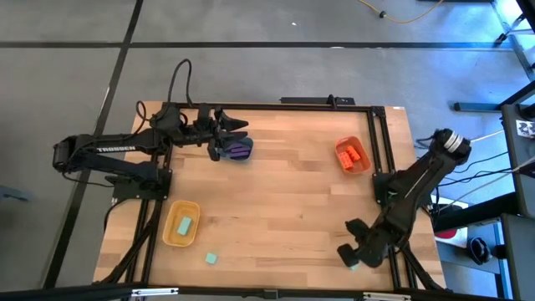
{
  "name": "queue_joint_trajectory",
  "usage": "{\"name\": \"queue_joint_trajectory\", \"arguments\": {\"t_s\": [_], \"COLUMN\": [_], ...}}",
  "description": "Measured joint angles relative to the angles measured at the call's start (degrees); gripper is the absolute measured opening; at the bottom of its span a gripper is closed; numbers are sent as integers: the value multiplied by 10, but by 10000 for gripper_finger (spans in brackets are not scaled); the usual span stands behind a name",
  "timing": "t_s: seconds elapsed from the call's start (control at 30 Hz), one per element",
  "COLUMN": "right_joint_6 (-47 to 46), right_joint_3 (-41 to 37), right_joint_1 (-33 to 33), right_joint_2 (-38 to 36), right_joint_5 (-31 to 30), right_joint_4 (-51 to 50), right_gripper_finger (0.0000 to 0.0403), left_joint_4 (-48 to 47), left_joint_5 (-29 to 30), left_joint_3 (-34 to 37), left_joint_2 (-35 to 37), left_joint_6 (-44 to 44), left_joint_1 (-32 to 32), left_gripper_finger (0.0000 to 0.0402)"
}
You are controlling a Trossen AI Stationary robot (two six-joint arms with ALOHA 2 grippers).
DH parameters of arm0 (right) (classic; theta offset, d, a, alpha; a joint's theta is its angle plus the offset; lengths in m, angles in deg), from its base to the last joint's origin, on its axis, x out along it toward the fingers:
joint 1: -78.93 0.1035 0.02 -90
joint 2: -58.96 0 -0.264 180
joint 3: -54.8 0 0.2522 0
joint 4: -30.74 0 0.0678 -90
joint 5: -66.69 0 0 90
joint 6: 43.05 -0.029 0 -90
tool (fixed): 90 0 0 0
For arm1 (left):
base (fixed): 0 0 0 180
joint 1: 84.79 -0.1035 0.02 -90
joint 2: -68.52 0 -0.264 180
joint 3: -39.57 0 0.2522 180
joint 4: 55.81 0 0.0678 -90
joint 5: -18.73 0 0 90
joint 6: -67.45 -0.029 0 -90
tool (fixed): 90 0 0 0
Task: Sort & place blocks by color
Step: Put the right blue block into the yellow bin
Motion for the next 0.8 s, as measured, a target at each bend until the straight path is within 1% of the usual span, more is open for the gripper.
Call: {"name": "queue_joint_trajectory", "arguments": {"t_s": [0.13,0.37,0.6,0.7,0.8], "right_joint_6": [-7,-8,-7,-9,-9], "right_joint_3": [1,20,36,37,38], "right_joint_1": [9,21,22,22,22], "right_joint_2": [50,126,173,180,182], "right_joint_5": [2,19,20,21,23], "right_joint_4": [39,38,38,34,30], "right_gripper_finger": [355,355,355,344,320], "left_joint_4": [1,1,2,2,2], "left_joint_5": [0,0,2,7,12], "left_joint_3": [0,0,0,0,0], "left_joint_2": [0,0,0,0,0], "left_joint_6": [0,0,0,0,0], "left_joint_1": [0,0,0,0,0], "left_gripper_finger": [196,196,196,196,196]}}
